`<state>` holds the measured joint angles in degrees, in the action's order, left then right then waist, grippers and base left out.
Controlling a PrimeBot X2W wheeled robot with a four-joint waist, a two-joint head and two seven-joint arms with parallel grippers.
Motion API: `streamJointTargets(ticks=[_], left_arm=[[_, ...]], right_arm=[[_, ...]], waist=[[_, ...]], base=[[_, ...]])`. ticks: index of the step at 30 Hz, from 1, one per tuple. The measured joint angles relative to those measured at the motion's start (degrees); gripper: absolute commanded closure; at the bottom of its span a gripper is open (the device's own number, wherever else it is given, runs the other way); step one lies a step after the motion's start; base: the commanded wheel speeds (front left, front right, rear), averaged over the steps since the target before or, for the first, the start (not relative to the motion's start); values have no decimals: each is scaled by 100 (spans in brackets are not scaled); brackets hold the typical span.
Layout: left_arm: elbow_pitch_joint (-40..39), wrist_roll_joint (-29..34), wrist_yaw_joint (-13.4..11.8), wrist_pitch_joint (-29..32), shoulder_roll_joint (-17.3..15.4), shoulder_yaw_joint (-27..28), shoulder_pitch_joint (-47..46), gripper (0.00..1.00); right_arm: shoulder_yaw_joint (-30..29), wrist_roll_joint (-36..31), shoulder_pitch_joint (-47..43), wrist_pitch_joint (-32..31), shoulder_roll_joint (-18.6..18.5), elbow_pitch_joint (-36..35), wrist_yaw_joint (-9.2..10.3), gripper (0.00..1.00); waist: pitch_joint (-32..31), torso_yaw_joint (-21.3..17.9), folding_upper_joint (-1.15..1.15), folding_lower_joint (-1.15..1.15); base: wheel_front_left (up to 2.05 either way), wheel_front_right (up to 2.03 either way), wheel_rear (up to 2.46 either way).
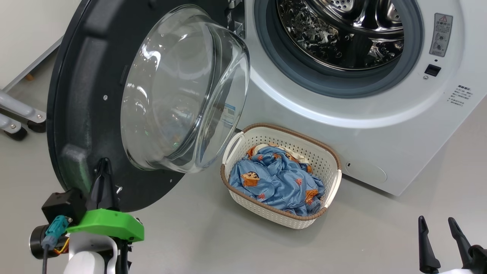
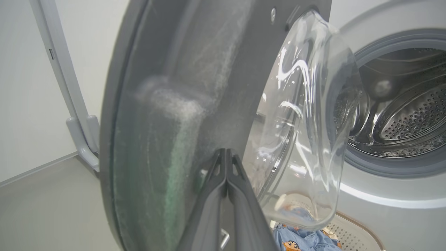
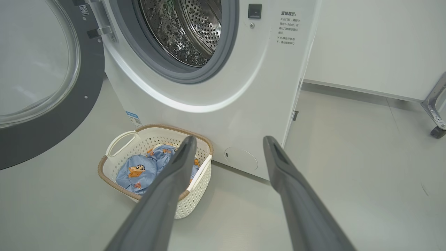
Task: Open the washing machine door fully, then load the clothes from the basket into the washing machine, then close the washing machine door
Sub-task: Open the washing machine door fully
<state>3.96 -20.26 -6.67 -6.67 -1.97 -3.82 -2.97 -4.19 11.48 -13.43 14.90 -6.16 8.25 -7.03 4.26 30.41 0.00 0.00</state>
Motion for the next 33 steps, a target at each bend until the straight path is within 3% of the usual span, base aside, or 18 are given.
streamJointTargets(ticks=[5,15,33], left_arm=[[300,-3,0,-100,24,135,-192,100],[777,111,-18,-356,56,1073,-549,100],[1525,425,-41,-601,83,2101,-1471,100]], right_arm=[[85,0,3,0,-65,8,0,0],[174,0,8,0,-100,11,0,0],[169,0,285,0,-167,-40,0,0]], waist=[[-14,-16,0,0],[60,-311,0,0],[611,-820,0,0]], base=[[0,0,0],[0,0,0],[0,0,0]])
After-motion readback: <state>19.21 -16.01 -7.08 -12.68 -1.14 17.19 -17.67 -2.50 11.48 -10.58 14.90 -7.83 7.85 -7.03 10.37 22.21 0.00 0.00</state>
